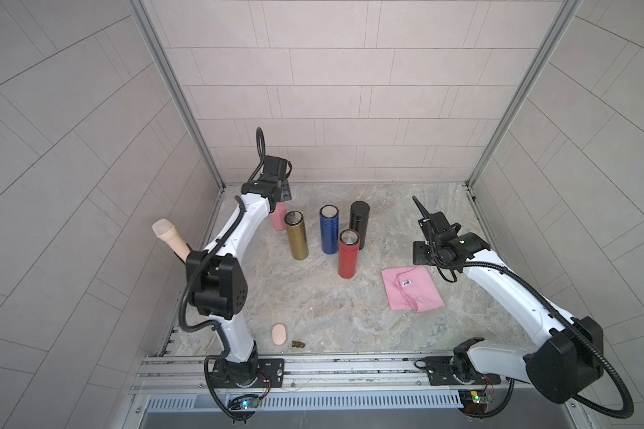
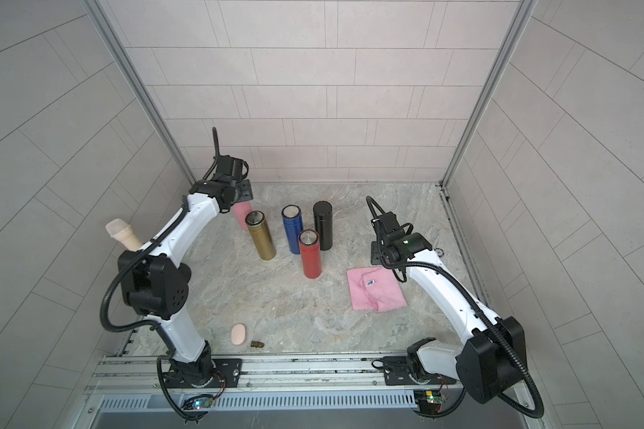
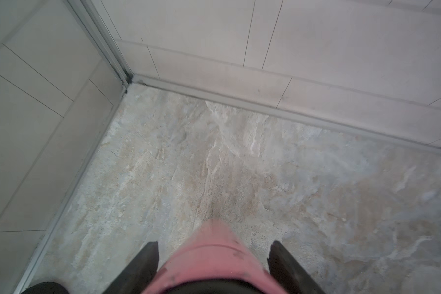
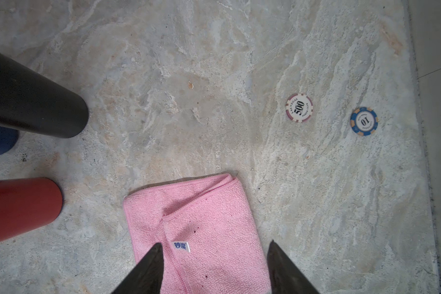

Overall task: Wipe the surface of the thermos
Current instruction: Pick up the thermos from the center of the board, then pick up the cleaning item at the center of the board.

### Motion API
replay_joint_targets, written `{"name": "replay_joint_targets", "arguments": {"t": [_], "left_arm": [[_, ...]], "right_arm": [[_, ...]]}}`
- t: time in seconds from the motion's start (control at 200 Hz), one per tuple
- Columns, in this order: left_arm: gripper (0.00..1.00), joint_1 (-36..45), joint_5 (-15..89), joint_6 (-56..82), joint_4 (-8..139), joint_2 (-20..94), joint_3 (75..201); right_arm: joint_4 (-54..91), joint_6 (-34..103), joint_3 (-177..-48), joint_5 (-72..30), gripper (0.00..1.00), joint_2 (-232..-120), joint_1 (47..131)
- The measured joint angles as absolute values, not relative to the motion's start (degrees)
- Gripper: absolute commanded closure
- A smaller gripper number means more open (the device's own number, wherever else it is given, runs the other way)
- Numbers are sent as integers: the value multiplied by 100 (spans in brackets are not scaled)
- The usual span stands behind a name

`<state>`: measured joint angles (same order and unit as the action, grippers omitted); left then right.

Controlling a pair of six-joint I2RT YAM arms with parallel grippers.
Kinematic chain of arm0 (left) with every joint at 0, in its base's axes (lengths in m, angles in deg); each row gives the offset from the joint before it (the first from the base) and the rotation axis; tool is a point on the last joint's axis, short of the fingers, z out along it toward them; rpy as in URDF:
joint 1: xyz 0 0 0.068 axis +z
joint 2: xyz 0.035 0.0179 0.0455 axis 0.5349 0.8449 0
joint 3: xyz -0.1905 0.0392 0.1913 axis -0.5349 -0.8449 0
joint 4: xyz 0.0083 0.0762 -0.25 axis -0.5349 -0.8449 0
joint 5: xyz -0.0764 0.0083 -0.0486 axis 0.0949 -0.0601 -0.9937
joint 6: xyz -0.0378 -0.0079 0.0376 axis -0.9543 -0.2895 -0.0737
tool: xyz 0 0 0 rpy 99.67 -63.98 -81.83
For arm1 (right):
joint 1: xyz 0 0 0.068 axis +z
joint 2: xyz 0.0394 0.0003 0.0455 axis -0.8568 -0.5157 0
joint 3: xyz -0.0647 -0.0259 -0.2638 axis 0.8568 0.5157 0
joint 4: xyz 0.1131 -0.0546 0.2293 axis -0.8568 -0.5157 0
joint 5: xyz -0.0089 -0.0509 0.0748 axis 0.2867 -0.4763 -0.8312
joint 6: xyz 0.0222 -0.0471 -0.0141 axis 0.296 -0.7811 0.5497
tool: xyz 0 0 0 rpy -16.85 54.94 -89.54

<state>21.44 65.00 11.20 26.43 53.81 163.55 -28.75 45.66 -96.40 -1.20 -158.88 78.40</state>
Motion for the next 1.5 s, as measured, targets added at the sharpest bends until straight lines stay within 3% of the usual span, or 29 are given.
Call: {"name": "replay_joint_targets", "arguments": {"t": [0.275, 0.56, 0.786, 1.076, 1.141, 1.501], "left_arm": [[100, 1799, 6804, 1323, 2000, 3674, 17592], [100, 1724, 5626, 1293, 319, 2645, 18062], [100, 1578, 4823, 1181, -791, 1952, 17067], [100, 1536, 4200, 847, -1127, 730, 15542], [100, 1532, 4004, 761, -1018, 512, 15203], [100, 1292, 3536, 377, -98, 328, 13710]], "right_arm": [[-2869, 4367, -9201, 87, 34, -15407, 7831], [-2919, 4225, -9103, -105, 34, -14966, 7741], [-3151, 4140, -9026, -584, 24, -14964, 7741], [-3113, 4324, -8244, -853, 10, -15119, 7861], [-2998, 4400, -8242, -881, 0, -15285, 7875], [-2180, 4676, -8089, -739, 0, -16614, 8498]]}}
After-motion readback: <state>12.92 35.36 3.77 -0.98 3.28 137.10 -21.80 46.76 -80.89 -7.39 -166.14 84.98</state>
